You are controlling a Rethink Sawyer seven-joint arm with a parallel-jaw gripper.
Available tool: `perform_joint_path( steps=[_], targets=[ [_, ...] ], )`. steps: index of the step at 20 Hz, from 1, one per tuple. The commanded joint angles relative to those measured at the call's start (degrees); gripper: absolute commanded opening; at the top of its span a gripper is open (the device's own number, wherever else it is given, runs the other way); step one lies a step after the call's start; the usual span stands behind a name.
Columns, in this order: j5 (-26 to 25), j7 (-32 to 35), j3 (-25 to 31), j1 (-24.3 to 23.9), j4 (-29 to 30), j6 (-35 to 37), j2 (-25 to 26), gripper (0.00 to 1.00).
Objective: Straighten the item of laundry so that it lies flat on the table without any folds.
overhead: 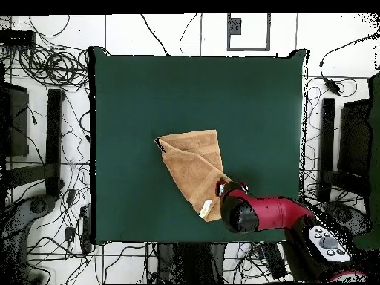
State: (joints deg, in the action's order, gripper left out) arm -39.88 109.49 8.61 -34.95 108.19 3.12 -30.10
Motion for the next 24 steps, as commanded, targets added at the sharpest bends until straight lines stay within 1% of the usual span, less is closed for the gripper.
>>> perform_joint_path(
  steps=[1, 6, 8, 9, 24],
  targets=[
    [-0.5, 3.0, 5.0, 0.5, 0.5, 0.3, 1.9, 1.00],
    [-1.0, 2.9, 5.4, 0.1, 0.1, -0.9, 2.9, 1.00],
    [-1.7, 3.1, 5.8, -0.4, 0.2, -2.8, 3.4, 1.00],
    [-1.8, 3.1, 5.9, -0.4, 0.1, -3.0, 3.5, 0.00],
    [-2.6, 2.1, 6.2, -0.3, -0.6, -2.7, 3.4, 0.00]
  ],
)
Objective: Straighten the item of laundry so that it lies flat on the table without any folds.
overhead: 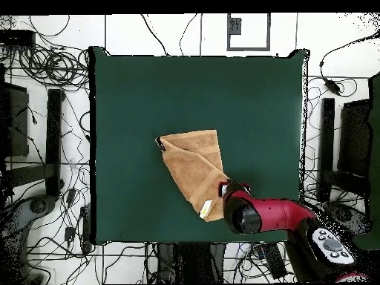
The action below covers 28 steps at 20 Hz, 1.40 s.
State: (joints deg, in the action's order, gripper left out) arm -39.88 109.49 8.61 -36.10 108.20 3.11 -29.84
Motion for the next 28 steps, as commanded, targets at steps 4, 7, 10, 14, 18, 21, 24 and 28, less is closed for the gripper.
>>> perform_joint_path(
  steps=[4, 7, 10, 14, 18, 21, 24, 28],
  targets=[
    [-1.2, 4.2, 2.5, 4.1, -0.8, -2.9, 0.9, 0.00],
    [0.4, 2.9, 5.3, 2.1, 2.1, 1.6, -3.4, 0.00],
    [1.6, 2.1, 6.8, 1.3, 3.7, 4.1, -6.0, 0.00],
    [1.0, 3.5, 6.2, 1.7, 2.9, 1.4, -3.6, 0.00],
    [0.6, 3.4, 6.1, 1.7, 3.0, 1.0, -3.7, 0.00],
    [-0.1, 2.9, 7.5, 0.6, 3.1, -0.1, -3.2, 1.00],
    [-0.7, 2.2, 8.2, -0.1, 3.2, -0.1, -3.2, 1.00],
    [-1.1, 1.9, 8.5, -0.4, 3.2, -0.1, -3.1, 1.00]
  ],
)
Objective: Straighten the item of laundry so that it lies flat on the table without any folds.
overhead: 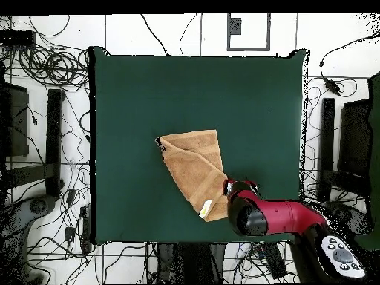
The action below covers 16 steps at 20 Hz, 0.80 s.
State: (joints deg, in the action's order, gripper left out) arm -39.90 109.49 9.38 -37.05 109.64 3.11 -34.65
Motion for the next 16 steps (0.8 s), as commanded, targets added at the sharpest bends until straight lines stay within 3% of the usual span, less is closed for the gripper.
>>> perform_joint_path(
  steps=[1, 16],
  targets=[
    [-1.1, 1.9, 7.9, 0.4, 1.8, -0.1, 1.7, 1.00],
    [0.7, 3.6, 5.3, 4.0, 1.4, 2.2, 0.4, 1.00]
  ],
)
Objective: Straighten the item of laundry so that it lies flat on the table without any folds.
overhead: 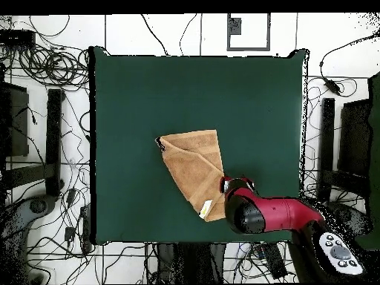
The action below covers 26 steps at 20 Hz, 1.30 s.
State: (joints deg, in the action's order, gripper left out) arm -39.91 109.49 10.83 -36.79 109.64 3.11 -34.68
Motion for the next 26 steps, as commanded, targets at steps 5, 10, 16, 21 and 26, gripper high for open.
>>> perform_joint_path(
  steps=[5, 10, 16, 21, 26],
  targets=[
    [1.8, 5.0, 3.4, 5.4, 1.4, 1.9, 0.8, 1.00],
    [1.9, 5.8, 3.0, 6.2, 1.3, 0.8, 1.7, 1.00],
    [1.0, 6.5, 1.6, 6.8, 1.3, -1.8, 3.5, 1.00],
    [0.5, 7.1, 0.4, 7.5, 1.2, -4.0, 4.9, 1.00],
    [0.0, 6.8, 0.2, 7.4, 0.9, -4.9, 5.8, 1.00]
  ],
)
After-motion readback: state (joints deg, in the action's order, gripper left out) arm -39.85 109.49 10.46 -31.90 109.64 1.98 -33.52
